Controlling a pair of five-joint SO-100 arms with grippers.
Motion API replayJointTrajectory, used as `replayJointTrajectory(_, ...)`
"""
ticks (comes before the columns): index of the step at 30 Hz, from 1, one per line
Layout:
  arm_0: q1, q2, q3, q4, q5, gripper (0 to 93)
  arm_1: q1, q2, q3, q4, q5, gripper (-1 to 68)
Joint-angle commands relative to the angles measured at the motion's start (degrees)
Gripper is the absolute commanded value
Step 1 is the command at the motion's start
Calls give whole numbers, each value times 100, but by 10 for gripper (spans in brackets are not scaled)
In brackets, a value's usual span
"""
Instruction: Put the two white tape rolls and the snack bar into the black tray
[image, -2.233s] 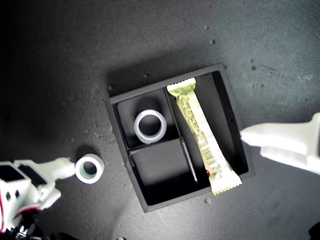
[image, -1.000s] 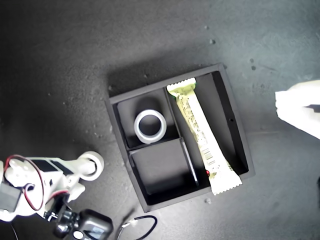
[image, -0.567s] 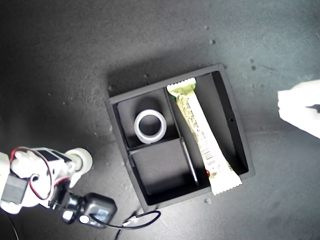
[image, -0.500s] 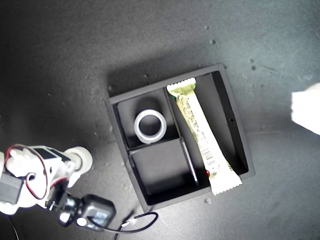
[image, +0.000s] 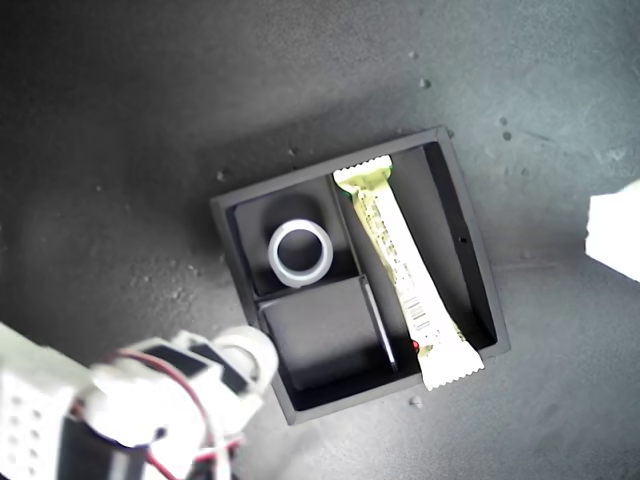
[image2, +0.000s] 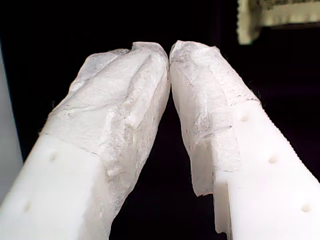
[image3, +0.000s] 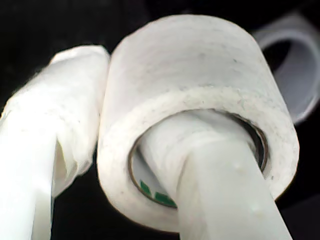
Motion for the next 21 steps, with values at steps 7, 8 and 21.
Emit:
replayJointTrajectory(7, -18, -1310, -1872, 264, -53, 0, -255, 246, 132, 18, 44, -3)
replayJointTrajectory(8, -26, -1406, -1969, 264, -62, 0, -272, 246, 167, 18, 35, -3)
replayJointTrajectory(21, 211, -2197, -2892, 264, -290, 205, -246, 246, 492, 18, -26, -3)
